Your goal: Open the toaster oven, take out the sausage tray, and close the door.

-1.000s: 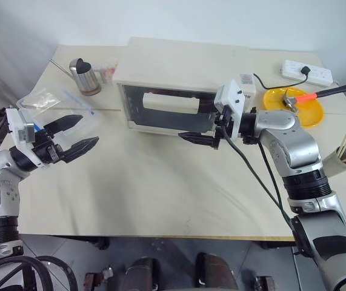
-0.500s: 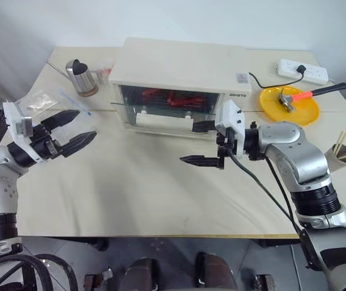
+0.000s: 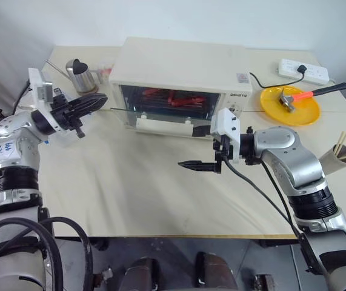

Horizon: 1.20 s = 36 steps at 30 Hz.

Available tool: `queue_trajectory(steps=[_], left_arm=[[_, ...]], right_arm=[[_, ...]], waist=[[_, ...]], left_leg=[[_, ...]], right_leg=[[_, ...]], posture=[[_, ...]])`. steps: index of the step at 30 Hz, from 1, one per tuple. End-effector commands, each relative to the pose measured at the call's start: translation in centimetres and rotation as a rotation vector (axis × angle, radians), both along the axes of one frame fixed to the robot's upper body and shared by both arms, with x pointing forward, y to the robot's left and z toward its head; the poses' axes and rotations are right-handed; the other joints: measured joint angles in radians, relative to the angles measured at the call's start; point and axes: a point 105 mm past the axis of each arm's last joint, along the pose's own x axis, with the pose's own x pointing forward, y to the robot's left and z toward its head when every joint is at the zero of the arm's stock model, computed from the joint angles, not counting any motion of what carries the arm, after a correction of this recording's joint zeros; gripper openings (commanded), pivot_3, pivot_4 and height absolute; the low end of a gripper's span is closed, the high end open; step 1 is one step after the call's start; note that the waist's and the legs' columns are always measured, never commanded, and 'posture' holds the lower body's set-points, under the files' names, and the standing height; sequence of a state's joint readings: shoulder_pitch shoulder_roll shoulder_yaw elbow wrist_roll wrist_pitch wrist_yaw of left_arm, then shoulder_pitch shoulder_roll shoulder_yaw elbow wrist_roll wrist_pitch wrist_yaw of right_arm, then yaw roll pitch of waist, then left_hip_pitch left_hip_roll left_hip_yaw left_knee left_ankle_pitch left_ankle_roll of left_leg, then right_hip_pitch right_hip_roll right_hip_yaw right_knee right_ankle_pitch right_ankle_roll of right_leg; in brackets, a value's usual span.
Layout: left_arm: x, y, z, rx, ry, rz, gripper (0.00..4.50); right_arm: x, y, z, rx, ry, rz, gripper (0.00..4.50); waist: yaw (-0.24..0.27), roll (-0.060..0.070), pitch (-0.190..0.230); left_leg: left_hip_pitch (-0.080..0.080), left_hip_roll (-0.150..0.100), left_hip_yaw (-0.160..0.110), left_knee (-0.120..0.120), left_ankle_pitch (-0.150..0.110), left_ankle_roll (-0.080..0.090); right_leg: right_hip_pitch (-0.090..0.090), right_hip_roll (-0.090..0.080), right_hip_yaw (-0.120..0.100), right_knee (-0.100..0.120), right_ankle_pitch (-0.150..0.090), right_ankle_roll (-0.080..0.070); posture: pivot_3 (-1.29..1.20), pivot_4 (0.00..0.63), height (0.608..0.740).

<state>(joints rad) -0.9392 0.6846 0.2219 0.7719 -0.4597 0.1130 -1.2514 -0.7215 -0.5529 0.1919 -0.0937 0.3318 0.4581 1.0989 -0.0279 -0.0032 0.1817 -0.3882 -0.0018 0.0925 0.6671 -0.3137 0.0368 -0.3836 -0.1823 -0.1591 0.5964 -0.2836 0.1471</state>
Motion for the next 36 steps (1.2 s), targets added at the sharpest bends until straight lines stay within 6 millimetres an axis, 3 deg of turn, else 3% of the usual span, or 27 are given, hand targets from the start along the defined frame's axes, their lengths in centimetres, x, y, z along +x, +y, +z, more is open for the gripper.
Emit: queue_trajectory(steps=[1, 6, 17, 21, 25, 30, 33, 36], left_arm=[[0.3, -1.2, 0.0, 0.058, -0.004, -0.056, 0.01], [0.4, -2.7, -1.0, 0.112, 0.036, -0.135, 0.01], [0.7, -3.3, -1.1, 0.128, 0.029, -0.156, 0.01], [0.4, -3.8, -2.8, 0.214, 0.077, -0.198, 0.01], [0.3, -3.8, -5.7, 0.385, 0.141, -0.203, 0.01], [0.4, -3.8, -6.7, 0.451, 0.154, -0.204, 0.01], [0.4, -3.9, -7.5, 0.5, 0.164, -0.204, 0.01], [0.3, -3.8, -8.5, 0.562, 0.168, -0.206, 0.01]], right_arm=[[-0.6, 0.3, 0.9, 0.016, -0.046, 0.012, 4.5], [-0.6, -0.8, 0.4, -0.016, -0.035, -0.053, 4.5], [-0.9, -7.3, -2.2, -0.312, -0.001, -0.252, 4.5], [-3.1, -9.3, -1.4, -0.355, 0.037, -0.185, 4.5], [-3.3, -8.3, 2.7, -0.185, -0.033, -0.135, 4.5], [-2.5, -7.1, 5.9, -0.125, -0.105, -0.106, 4.5], [-1.5, -5.4, 6.6, -0.101, -0.147, -0.096, 4.5], [-0.2, -3.5, 5.7, -0.131, -0.165, -0.118, 4.5]], waist=[[0.0, 0.0, 0.0], [0.002, 0.0, 0.0], [0.025, -0.003, 0.001], [0.029, -0.003, 0.001], [0.023, -0.004, 0.002], [0.021, -0.005, 0.002], [0.022, -0.005, 0.002], [0.022, -0.005, 0.002]], left_leg=[[0.0, 0.0, 0.0, 0.0, 0.0, 0.0], [-0.001, 0.0, 0.001, 0.0, 0.0, 0.0], [-0.004, -0.001, 0.001, 0.003, 0.0, 0.001], [-0.005, -0.001, 0.001, 0.004, 0.0, 0.001], [-0.005, -0.001, 0.001, 0.005, 0.0, 0.001], [-0.005, 0.001, 0.0, 0.008, 0.0, 0.001], [-0.006, 0.001, 0.0, 0.009, 0.0, 0.002], [-0.013, 0.001, 0.0, 0.013, -0.001, 0.001]], right_leg=[[0.0, 0.0, 0.0, 0.0, 0.0, 0.0], [-0.001, 0.0, -0.001, 0.0, 0.0, 0.0], [-0.001, -0.001, -0.001, -0.001, 0.0, 0.001], [-0.001, -0.001, -0.001, -0.001, 0.0, 0.001], [-0.001, -0.001, -0.002, -0.001, 0.0, 0.001], [-0.001, 0.0, 0.0, -0.001, 0.0, 0.001], [-0.004, 0.0, 0.001, 0.001, 0.0, 0.001], [-0.011, -0.001, 0.0, 0.01, 0.001, 0.001]], posture=[[0.0, 0.15, 0.74], [0.0, 0.15, 0.74], [0.0, 0.15, 0.74], [0.0, 0.15, 0.74], [0.0, 0.15, 0.74], [0.0, 0.15, 0.74], [0.0, 0.15, 0.74], [0.0, 0.15, 0.74]])
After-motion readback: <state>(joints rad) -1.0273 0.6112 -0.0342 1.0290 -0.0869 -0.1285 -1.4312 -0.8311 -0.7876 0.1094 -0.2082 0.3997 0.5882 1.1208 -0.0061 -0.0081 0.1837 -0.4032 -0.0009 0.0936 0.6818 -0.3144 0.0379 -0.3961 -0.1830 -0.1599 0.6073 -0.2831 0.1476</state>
